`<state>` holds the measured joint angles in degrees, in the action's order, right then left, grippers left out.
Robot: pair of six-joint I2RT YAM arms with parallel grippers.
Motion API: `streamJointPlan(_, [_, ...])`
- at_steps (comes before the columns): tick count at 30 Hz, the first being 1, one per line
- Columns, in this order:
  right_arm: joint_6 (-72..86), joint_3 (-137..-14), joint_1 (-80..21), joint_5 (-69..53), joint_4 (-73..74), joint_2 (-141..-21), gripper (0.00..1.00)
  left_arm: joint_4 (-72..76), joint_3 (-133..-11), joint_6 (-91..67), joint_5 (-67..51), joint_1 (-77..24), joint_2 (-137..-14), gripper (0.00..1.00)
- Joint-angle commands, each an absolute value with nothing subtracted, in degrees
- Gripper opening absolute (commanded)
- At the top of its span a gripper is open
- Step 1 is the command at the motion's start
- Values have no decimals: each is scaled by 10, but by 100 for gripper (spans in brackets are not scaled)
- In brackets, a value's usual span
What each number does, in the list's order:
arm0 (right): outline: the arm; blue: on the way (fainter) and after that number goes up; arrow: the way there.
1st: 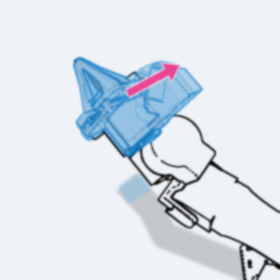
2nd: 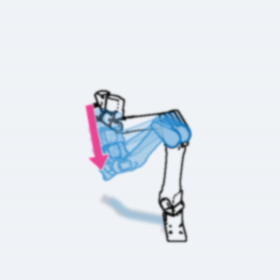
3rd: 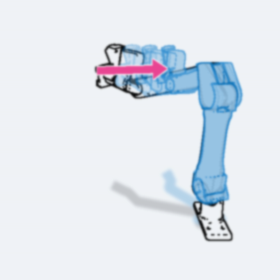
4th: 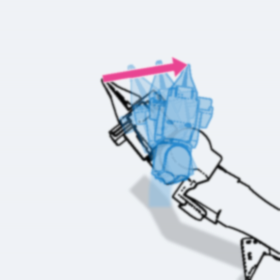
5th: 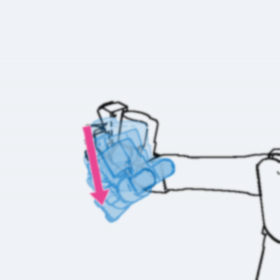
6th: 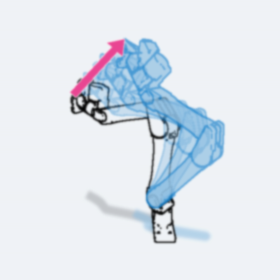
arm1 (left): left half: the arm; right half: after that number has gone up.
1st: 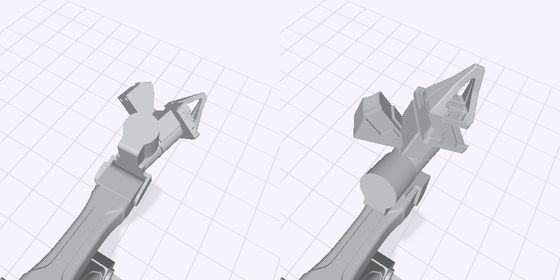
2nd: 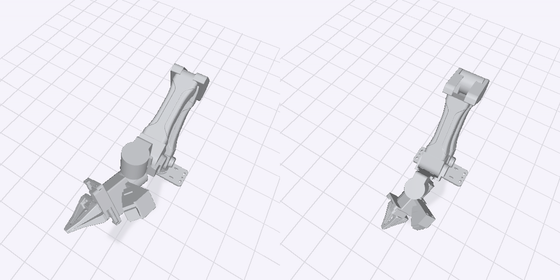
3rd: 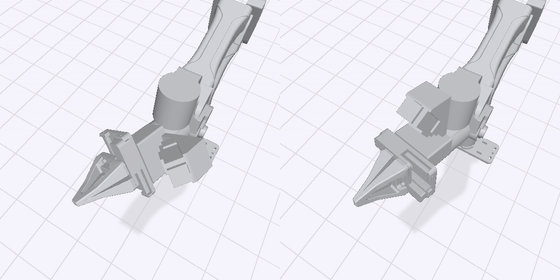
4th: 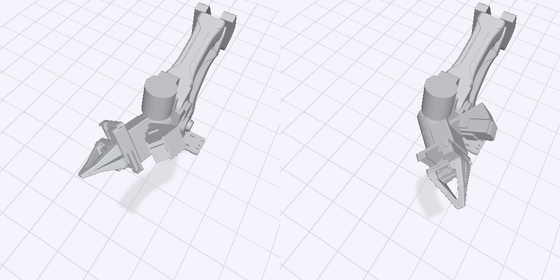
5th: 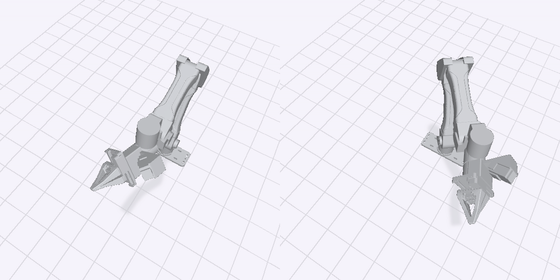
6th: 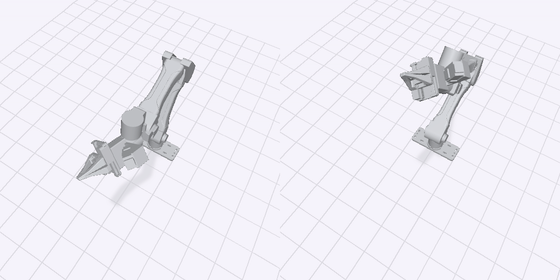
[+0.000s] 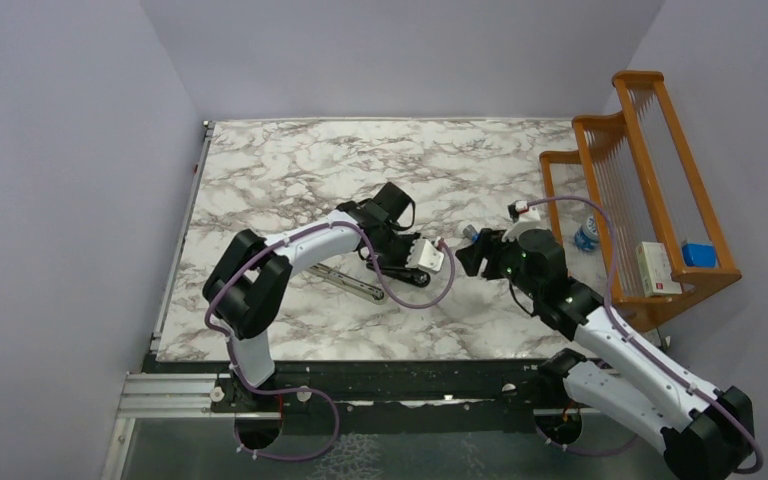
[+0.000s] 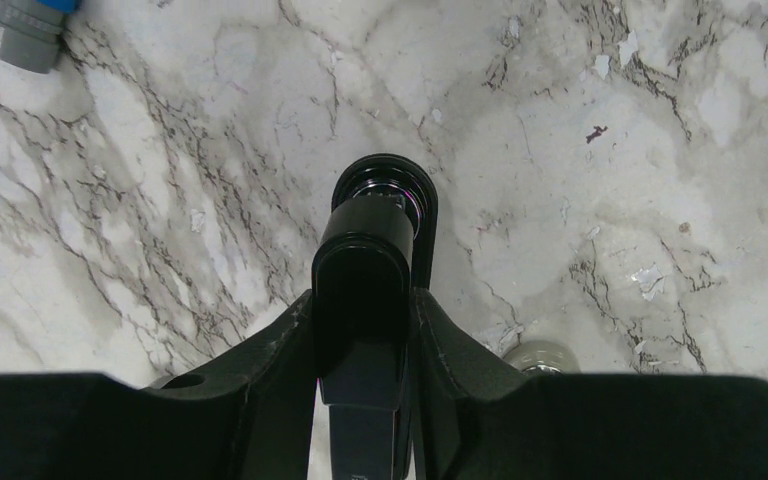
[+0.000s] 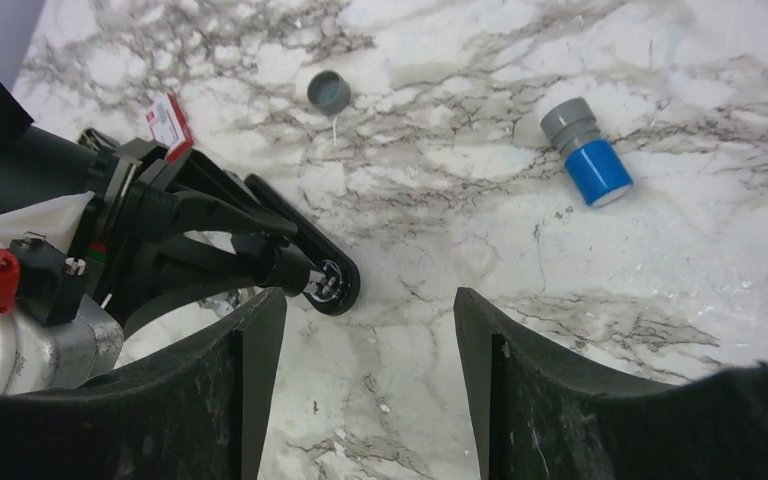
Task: Load the staples into the stapler
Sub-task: Open the stapler at the center of the board.
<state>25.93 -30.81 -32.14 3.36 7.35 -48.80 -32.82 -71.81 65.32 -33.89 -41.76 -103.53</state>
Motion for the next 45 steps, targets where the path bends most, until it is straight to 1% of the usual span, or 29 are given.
streamJointPlan(1, [254,-326,-319,81,45,-434,66,-272,-738,600,-387,-417,-969,0])
streamJointPlan(7, [254,-340,-319,75,-20,-385,66,-188,-723,502,-411,-410,-894,0])
streamJointPlan(11, [261,-365,-319,58,-65,-392,66,-47,-670,364,-347,-407,-831,0])
streamJointPlan(13, [264,-380,-319,43,-85,-408,66,26,-639,297,-301,-406,-796,0])
streamJointPlan(16, [267,-402,-319,21,-118,-441,66,100,-610,235,-274,-404,-753,0])
streamJointPlan(24, [255,-482,-319,-71,-187,-551,66,206,-571,126,-273,-403,-689,0])
streamJointPlan(27, [228,-540,-320,-111,-156,-594,66,254,-552,81,-255,-403,-678,0])
streamJointPlan(28, [224,-560,-320,-120,-141,-609,70,269,-546,63,-244,-403,-674,0])
streamJointPlan(30, [227,-573,-323,-117,-142,-626,71,295,-537,37,-226,-403,-668,0])
streamJointPlan(36, [243,-580,-332,-87,-177,-653,71,330,-518,14,-212,-403,-660,0])
streamJointPlan(40, [247,-588,-340,-42,-160,-662,64,332,-513,8,-176,-403,-654,0])
streamJointPlan(45, [250,-588,-342,-40,-153,-673,56,332,-512,0,-155,-403,-654,0])
